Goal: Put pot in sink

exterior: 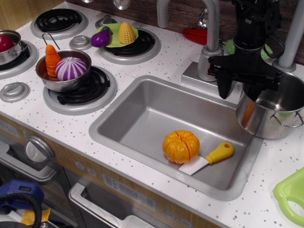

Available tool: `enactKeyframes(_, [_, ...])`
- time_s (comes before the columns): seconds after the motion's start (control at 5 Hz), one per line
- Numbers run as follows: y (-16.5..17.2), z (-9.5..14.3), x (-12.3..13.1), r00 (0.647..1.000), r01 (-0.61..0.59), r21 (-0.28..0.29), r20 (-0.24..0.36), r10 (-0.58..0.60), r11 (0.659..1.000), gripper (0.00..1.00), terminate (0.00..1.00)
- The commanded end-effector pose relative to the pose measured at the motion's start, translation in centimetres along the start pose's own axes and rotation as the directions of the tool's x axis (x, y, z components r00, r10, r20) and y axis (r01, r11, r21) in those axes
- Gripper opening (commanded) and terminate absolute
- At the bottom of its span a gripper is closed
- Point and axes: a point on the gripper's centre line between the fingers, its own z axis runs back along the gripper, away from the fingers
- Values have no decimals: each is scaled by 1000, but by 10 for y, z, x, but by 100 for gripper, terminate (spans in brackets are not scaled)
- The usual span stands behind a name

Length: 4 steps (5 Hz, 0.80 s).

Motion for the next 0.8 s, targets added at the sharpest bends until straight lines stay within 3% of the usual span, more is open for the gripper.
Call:
enactKeyframes(0.0, [-1, 10, 6, 999, 17, -29, 34, -16, 999, 0, 0])
enactKeyframes(0.2, [12, 27, 12, 998, 54, -58, -27, -55, 997, 0, 0])
enactKeyframes(0.6, [58, 80, 7, 988, 121, 96, -109, -111, 988, 0, 0])
